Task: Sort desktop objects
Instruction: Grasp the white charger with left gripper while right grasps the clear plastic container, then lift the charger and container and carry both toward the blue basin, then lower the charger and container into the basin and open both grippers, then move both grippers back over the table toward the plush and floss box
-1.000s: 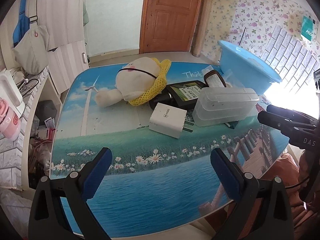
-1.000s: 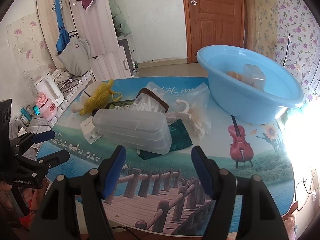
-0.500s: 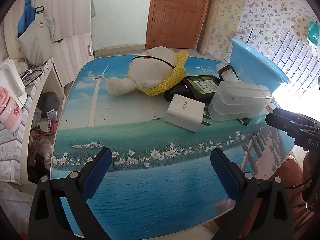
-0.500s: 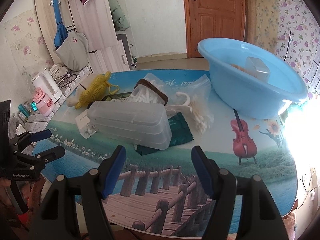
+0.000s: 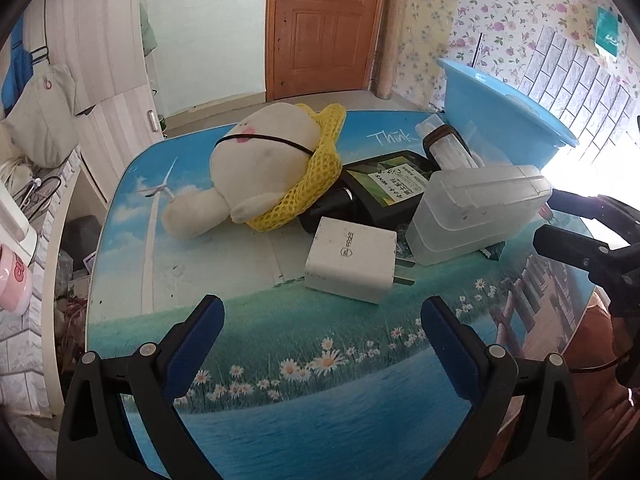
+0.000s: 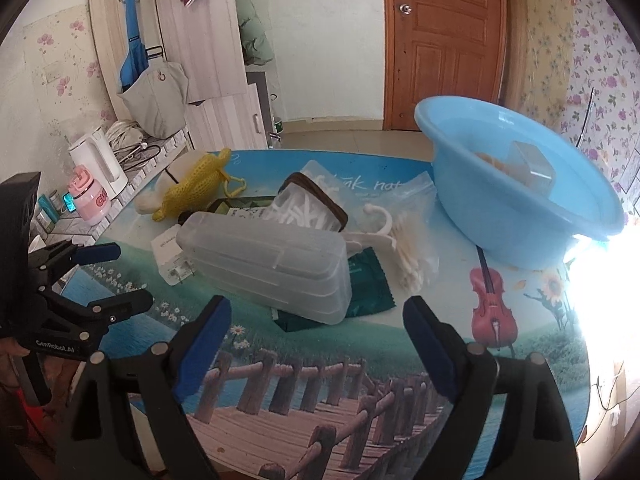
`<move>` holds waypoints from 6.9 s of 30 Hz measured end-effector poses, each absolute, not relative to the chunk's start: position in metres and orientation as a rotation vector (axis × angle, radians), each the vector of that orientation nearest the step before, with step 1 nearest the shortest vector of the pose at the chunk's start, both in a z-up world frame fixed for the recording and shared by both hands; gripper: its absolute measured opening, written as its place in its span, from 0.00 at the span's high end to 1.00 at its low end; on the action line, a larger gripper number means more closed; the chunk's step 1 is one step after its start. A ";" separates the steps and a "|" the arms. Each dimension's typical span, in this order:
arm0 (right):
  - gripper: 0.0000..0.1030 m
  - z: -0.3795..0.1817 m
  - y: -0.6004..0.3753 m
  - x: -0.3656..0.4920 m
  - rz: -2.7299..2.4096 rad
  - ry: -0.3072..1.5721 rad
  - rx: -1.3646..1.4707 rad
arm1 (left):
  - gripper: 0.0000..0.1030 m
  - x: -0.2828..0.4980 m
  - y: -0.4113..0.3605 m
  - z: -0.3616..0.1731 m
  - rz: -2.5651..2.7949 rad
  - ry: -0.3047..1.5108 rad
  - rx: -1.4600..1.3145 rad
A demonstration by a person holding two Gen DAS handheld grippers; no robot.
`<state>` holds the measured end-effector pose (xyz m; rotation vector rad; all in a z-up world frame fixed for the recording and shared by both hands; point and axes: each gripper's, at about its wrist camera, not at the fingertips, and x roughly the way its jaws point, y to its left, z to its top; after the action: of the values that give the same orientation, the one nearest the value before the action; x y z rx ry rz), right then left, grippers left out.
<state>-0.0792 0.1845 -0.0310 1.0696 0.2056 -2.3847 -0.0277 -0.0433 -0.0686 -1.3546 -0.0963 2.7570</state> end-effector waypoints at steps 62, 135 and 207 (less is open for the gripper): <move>0.63 -0.042 0.214 -0.037 -2.224 0.309 1.069 | 0.42 0.008 -0.014 -0.073 2.752 -0.033 -1.367; 0.66 0.021 0.356 -0.208 -2.639 -0.091 1.050 | 0.18 -0.183 0.189 0.041 2.508 0.167 -0.978; 0.56 -0.009 0.219 -0.074 -2.478 0.167 1.045 | 0.07 -0.035 0.027 -0.003 2.733 -0.038 -1.139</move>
<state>-0.0736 0.2187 -0.0090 1.0450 0.1671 -2.4784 -0.0345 0.0272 -0.0027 -1.1389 -0.0382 2.7329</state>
